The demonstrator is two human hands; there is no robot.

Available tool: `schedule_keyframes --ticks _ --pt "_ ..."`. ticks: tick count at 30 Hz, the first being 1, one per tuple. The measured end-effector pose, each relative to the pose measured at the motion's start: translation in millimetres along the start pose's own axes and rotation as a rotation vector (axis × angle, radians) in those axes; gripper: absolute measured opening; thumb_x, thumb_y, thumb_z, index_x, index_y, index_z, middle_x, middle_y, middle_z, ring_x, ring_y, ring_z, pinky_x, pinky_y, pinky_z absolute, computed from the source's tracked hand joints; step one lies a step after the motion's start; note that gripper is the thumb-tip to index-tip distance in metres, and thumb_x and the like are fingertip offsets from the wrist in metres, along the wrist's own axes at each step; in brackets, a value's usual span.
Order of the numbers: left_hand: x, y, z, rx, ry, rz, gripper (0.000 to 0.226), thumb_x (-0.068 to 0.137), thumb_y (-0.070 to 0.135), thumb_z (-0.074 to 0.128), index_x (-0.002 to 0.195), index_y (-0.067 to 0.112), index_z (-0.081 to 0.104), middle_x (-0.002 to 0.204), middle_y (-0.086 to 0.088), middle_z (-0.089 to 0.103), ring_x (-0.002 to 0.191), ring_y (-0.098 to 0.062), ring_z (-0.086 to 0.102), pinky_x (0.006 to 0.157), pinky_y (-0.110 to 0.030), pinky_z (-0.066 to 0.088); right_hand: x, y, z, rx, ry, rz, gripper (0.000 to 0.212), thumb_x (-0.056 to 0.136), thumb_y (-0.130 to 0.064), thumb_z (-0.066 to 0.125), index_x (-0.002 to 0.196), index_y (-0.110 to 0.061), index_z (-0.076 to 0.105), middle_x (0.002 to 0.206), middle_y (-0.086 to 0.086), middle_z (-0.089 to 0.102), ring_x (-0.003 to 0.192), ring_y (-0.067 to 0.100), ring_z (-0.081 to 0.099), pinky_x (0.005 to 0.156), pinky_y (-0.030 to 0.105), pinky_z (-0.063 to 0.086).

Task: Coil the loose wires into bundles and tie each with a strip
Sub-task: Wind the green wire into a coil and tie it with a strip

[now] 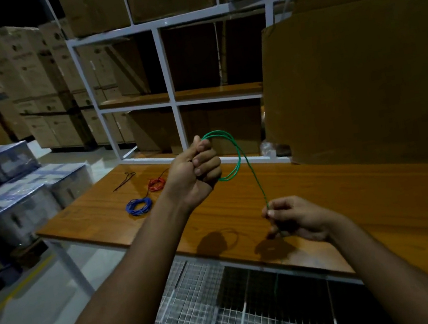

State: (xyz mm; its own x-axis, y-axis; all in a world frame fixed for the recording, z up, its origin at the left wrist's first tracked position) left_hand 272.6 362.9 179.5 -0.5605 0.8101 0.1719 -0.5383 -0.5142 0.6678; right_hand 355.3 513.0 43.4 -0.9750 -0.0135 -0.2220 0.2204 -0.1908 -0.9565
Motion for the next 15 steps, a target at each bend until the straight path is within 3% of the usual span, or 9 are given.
schedule_keyframes --ticks 4,6,8,10,13,15 --pt "5 -2 -2 0.061 0.074 0.043 0.040 0.106 0.034 0.036 0.075 0.017 0.054 0.051 0.009 0.036 0.041 -0.003 0.031 0.047 -0.019 0.015 -9 -13 24 -0.148 0.328 -0.110 0.014 0.099 -0.015 0.057 0.105 -0.002 0.059 0.080 0.015 0.066 0.062 0.021 0.070 0.054 0.031 0.058" --pt "8 -4 -5 0.126 0.118 0.061 0.038 0.106 0.034 0.035 0.077 0.017 0.052 0.051 0.009 0.036 0.041 -0.003 0.030 0.046 -0.019 0.017 -20 -36 41 -0.432 0.430 -0.150 0.015 0.100 -0.022 0.057 0.100 -0.007 0.062 0.072 0.009 0.068 0.051 0.012 0.064 0.047 0.027 0.053" --pt "9 -7 -7 0.217 0.166 0.066 0.037 0.107 0.034 0.034 0.079 0.017 0.049 0.052 0.009 0.036 0.040 -0.004 0.031 0.042 -0.019 0.021 -31 -61 64 -0.787 0.399 -0.160 0.017 0.099 -0.028 0.059 0.088 -0.016 0.066 0.069 0.001 0.069 0.046 0.003 0.058 0.043 0.021 0.045" --pt "9 -10 -11 0.343 0.231 0.075 0.035 0.108 0.034 0.032 0.080 0.017 0.046 0.053 0.008 0.037 0.041 -0.005 0.032 0.041 -0.018 0.025 -42 -82 86 -1.027 0.288 -0.174 0.016 0.098 -0.028 0.060 0.086 -0.021 0.069 0.075 -0.005 0.071 0.060 0.002 0.062 0.051 0.020 0.046" --pt "6 -13 -13 0.489 0.288 0.116 0.035 0.109 0.033 0.030 0.082 0.016 0.045 0.058 0.003 0.043 0.047 -0.009 0.040 0.046 -0.019 0.034 -61 -112 106 -1.244 0.167 -0.283 0.024 0.098 -0.014 0.056 0.114 -0.022 0.071 0.094 -0.007 0.070 0.076 0.004 0.061 0.067 0.023 0.050" --pt "3 -15 -15 0.503 0.303 0.127 0.036 0.109 0.034 0.030 0.083 0.015 0.046 0.061 0.000 0.048 0.050 -0.011 0.046 0.049 -0.020 0.040 -73 -132 105 -1.312 0.248 -0.414 0.033 0.097 -0.007 0.053 0.122 -0.022 0.068 0.097 -0.007 0.069 0.078 0.003 0.058 0.076 0.024 0.051"
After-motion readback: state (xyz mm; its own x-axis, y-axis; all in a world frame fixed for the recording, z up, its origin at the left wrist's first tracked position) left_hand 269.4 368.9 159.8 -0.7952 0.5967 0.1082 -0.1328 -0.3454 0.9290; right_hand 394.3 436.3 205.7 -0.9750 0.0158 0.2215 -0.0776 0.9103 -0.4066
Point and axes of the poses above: each hand's wrist, its own x-axis towards the middle knuckle, its own z-axis out of the palm, y = z × x, the point moved 8 cm from there along x, towards the middle knuckle
